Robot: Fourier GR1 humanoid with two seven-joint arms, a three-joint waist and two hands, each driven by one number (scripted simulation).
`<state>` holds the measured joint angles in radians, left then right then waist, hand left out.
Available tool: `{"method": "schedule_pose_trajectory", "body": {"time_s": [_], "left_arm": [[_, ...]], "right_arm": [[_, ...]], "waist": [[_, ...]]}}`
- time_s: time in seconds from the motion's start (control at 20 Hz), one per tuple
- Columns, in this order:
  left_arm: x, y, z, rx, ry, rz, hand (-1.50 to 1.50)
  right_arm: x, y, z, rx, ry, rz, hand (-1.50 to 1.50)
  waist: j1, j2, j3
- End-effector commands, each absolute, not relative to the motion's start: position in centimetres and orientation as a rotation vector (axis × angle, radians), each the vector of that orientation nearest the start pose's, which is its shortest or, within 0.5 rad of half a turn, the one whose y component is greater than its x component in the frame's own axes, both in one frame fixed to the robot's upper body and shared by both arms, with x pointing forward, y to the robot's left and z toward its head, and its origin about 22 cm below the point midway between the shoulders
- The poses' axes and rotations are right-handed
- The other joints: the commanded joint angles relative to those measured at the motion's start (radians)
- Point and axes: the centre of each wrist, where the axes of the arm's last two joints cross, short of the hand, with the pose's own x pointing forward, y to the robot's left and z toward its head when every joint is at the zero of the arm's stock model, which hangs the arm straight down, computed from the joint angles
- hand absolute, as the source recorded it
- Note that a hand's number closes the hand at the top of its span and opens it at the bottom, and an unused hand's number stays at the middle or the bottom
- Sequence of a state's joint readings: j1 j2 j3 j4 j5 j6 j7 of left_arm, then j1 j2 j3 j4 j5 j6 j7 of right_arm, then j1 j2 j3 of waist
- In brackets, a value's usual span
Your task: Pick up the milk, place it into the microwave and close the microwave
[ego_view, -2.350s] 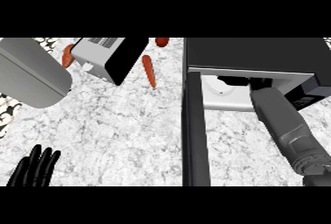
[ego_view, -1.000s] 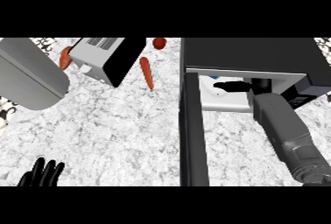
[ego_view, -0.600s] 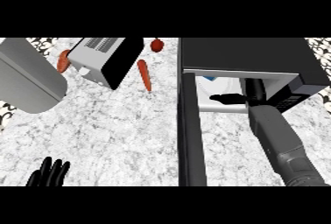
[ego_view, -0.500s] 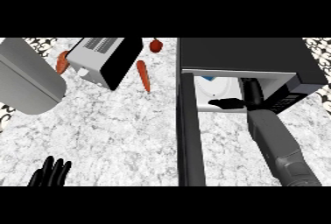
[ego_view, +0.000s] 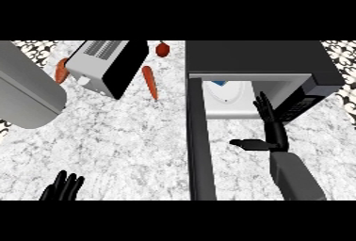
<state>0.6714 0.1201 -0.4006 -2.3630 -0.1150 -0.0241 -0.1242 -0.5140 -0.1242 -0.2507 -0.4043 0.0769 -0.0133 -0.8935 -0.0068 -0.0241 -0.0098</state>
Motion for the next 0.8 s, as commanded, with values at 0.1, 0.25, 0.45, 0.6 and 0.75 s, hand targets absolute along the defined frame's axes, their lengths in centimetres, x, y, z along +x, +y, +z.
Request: {"method": "schedule_pose_trajectory", "body": {"time_s": [0.1, 0.25, 0.45, 0.6, 0.75], "left_arm": [[9.2, 19.1, 8.4, -0.275, -1.816, -0.264, -1.5], [9.7, 20.2, 7.9, -0.283, -1.785, -0.345, 1.5], [11.8, 18.4, 8.6, -0.277, -1.829, -0.409, 1.5], [12.8, 16.8, 8.4, -0.324, -1.791, -0.387, 1.5], [13.7, 16.0, 5.9, -0.318, -1.741, -0.449, 1.5]], "right_arm": [[24.3, -29.3, -15.3, -0.033, -1.709, -0.012, -1.5], [20.4, -30.6, -16.8, 0.009, -1.717, -0.066, -1.5], [17.1, -31.3, -17.1, 0.054, -1.758, -0.072, -1.5], [15.4, -32.7, -16.3, 0.048, -1.763, -0.085, -1.5], [11.7, -32.8, -16.1, 0.05, -1.77, -0.06, -1.5]], "waist": [[-0.024, 0.016, 0.008], [-0.018, 0.018, 0.008], [-0.011, 0.021, 0.009], [-0.01, 0.022, 0.009], [-0.013, 0.021, 0.008]]}}
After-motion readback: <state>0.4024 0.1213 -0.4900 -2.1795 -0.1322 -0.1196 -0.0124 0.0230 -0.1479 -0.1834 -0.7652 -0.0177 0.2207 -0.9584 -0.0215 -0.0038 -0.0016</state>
